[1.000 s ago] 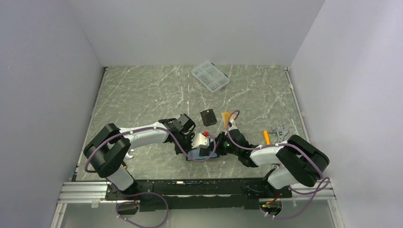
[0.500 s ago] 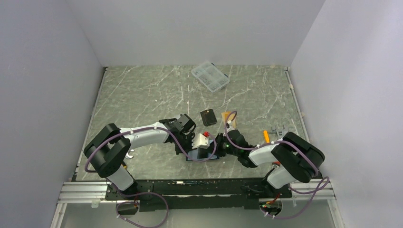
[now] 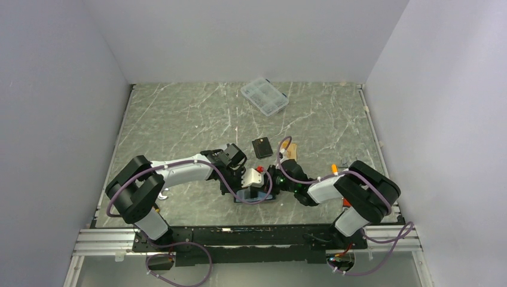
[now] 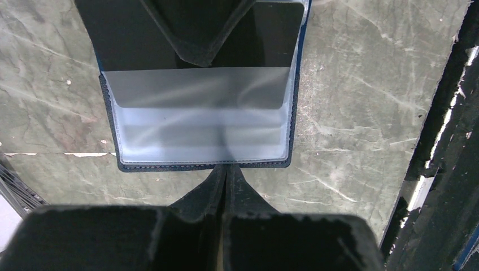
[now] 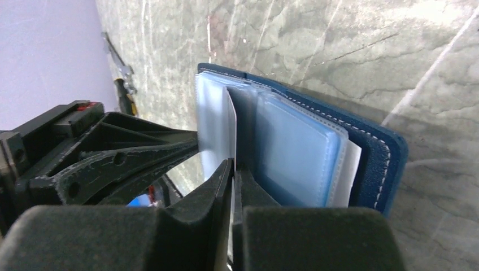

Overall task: Put the credit cards into the card holder
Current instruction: Insert the credit card into the card holder.

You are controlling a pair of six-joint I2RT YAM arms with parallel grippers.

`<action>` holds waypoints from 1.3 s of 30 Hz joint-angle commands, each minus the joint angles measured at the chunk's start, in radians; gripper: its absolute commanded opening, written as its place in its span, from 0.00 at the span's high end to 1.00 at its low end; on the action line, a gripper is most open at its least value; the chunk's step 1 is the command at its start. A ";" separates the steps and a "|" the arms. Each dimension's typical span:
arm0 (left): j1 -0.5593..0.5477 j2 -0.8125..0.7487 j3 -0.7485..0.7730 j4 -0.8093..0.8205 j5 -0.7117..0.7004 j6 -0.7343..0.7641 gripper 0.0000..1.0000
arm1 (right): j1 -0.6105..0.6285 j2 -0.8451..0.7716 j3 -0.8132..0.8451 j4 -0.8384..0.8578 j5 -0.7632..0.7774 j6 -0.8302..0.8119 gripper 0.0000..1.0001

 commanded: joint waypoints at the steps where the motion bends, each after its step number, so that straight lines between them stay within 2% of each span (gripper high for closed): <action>1: -0.029 0.027 -0.045 -0.045 0.044 -0.015 0.96 | 0.024 -0.013 0.032 -0.180 0.050 -0.047 0.84; 3: -0.027 0.006 -0.053 -0.033 0.043 -0.017 0.96 | 0.041 -0.046 0.050 -0.260 0.101 -0.064 0.70; 6: -0.003 -0.050 -0.064 -0.025 0.088 -0.019 0.92 | 0.061 -0.077 0.074 -0.352 0.149 -0.079 0.56; 8: 0.020 -0.085 -0.057 -0.040 0.122 -0.017 0.85 | 0.072 -0.090 0.089 -0.395 0.173 -0.087 0.51; 11: 0.091 -0.121 -0.017 -0.093 0.200 -0.006 0.81 | 0.094 -0.098 0.132 -0.478 0.214 -0.104 0.45; 13: 0.167 -0.126 0.025 -0.153 0.274 0.010 0.72 | 0.116 -0.075 0.188 -0.565 0.246 -0.119 0.41; 17: 0.331 -0.144 0.095 -0.262 0.392 0.037 0.63 | 0.173 -0.035 0.287 -0.722 0.337 -0.135 0.36; 19: 0.408 -0.166 0.099 -0.295 0.415 0.049 0.63 | 0.203 -0.006 0.347 -0.822 0.382 -0.141 0.33; 26: 0.572 -0.216 0.120 -0.371 0.482 0.076 0.63 | 0.274 0.060 0.469 -0.989 0.487 -0.147 0.30; 35: 0.649 -0.217 0.147 -0.413 0.517 0.073 0.65 | 0.317 0.056 0.539 -1.076 0.540 -0.162 0.23; 39: 0.662 -0.223 0.160 -0.431 0.520 0.066 0.66 | 0.351 0.123 0.624 -1.168 0.586 -0.160 0.18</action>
